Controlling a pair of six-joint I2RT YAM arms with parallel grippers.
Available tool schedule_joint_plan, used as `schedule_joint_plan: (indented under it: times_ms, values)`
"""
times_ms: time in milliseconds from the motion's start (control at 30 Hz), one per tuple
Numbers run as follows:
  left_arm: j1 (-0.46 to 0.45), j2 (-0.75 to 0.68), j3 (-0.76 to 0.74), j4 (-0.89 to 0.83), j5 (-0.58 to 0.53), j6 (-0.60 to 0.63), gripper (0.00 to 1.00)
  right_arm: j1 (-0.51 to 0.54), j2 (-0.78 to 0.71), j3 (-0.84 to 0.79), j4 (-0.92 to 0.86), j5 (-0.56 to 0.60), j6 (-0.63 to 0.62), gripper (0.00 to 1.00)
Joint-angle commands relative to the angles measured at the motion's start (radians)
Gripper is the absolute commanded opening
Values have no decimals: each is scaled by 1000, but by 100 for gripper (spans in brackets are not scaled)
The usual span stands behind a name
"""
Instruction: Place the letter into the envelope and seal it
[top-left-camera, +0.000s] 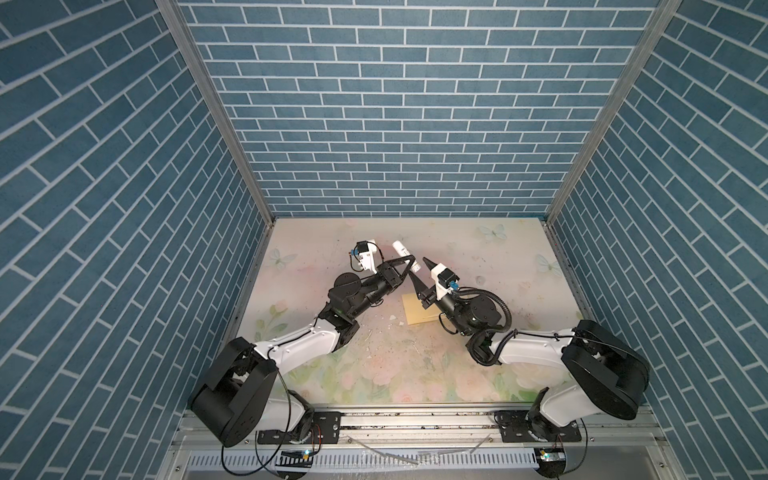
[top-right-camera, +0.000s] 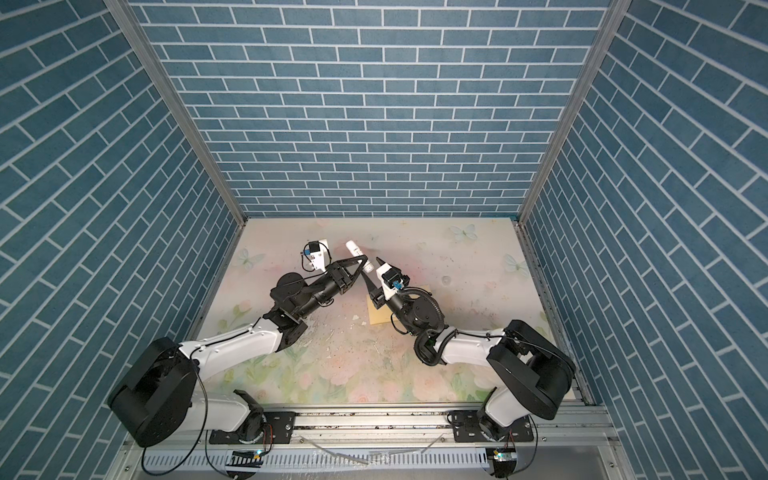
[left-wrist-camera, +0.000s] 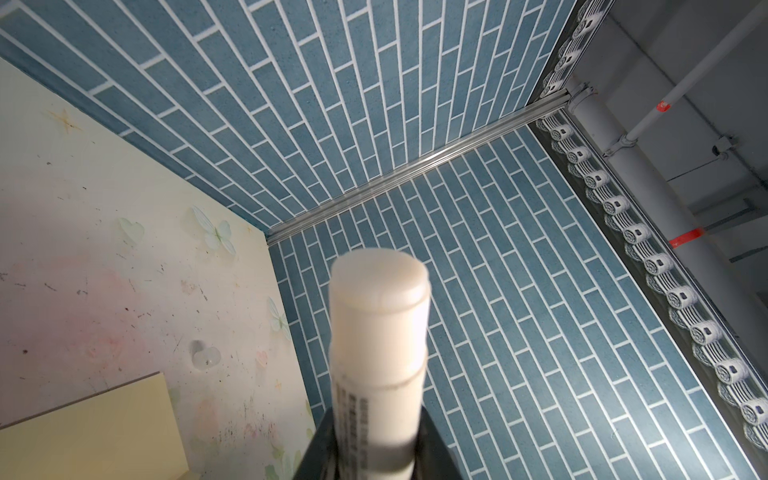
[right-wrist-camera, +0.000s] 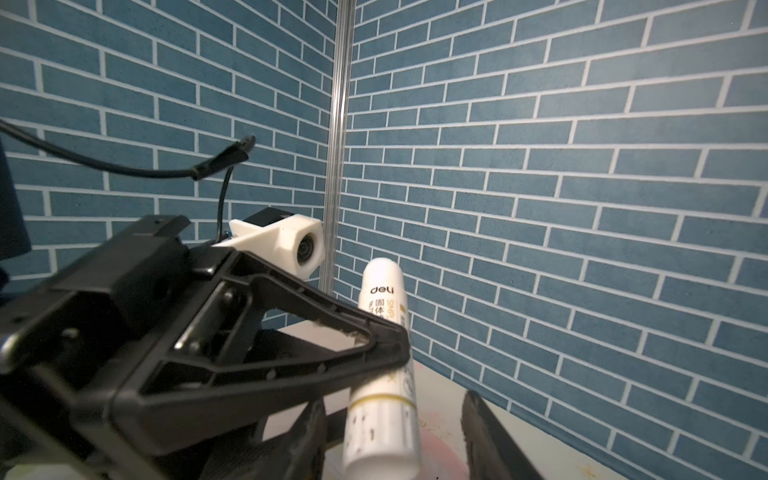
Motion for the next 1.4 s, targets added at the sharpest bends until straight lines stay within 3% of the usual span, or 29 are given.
schedule_joint_plan:
  times_ms: [0, 200, 533, 700, 933, 1033, 1200, 1367]
  values:
    - [0, -21, -8, 12, 15, 5, 0, 14, 28, 16, 68, 35, -70, 49]
    - [-1, -21, -7, 15, 18, 5, 0, 22, 57, 37, 68, 54, -82, 42]
    - [0, -13, -9, 15, 23, 5, 0, 27, 64, 70, 44, 65, -120, 39]
    - [-1, -14, -10, 13, 26, 6, 0, 29, 72, 83, 26, 79, -133, 28]
    - [-1, -9, -9, 18, 27, 11, 0, 30, 72, 90, 17, 80, -146, 3]
    - [-1, -7, -9, 16, 29, 33, 14, 30, 57, 89, -12, 87, -156, 0]
    - [20, -36, -7, -33, 34, 129, 49, 30, -2, 72, -100, 101, -174, 0]
    - [72, -134, 0, -169, 58, 352, 75, 27, -103, 45, -241, 118, -189, 0]
